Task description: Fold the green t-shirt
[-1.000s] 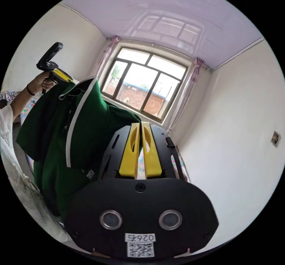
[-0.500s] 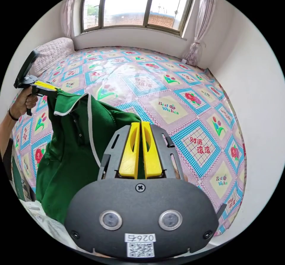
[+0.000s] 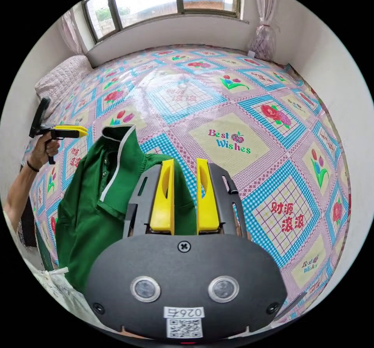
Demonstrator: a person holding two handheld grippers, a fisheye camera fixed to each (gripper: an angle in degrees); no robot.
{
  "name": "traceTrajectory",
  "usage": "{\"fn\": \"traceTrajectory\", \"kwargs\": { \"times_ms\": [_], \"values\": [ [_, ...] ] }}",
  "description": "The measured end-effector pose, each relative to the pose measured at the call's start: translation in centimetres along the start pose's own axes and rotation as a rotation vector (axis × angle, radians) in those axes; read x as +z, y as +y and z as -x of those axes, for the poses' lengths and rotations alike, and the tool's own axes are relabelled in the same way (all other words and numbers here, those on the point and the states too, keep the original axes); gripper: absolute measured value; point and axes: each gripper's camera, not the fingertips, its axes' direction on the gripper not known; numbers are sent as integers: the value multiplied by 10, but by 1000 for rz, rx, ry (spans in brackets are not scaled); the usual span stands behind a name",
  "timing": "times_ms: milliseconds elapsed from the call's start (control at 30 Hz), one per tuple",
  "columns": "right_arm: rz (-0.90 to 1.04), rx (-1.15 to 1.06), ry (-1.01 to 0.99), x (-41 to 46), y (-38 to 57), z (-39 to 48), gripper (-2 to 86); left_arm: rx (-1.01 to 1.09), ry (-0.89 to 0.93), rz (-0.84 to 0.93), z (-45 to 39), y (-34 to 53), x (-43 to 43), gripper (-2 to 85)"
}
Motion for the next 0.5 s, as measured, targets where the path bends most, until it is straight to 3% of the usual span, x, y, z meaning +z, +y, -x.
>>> {"fn": "traceTrajectory", "kwargs": {
  "times_ms": [133, 333, 500],
  "values": [
    [-136, 69, -5, -58, 51, -10, 52, 45, 127, -10, 2, 63, -33, 139],
    [-57, 141, 85, -66, 110, 6, 85, 99, 47, 61, -43, 138, -39, 196],
    [-2, 226, 127, -48, 98, -1, 97, 127, 8, 108, -54, 119, -34, 212]
  ]
}}
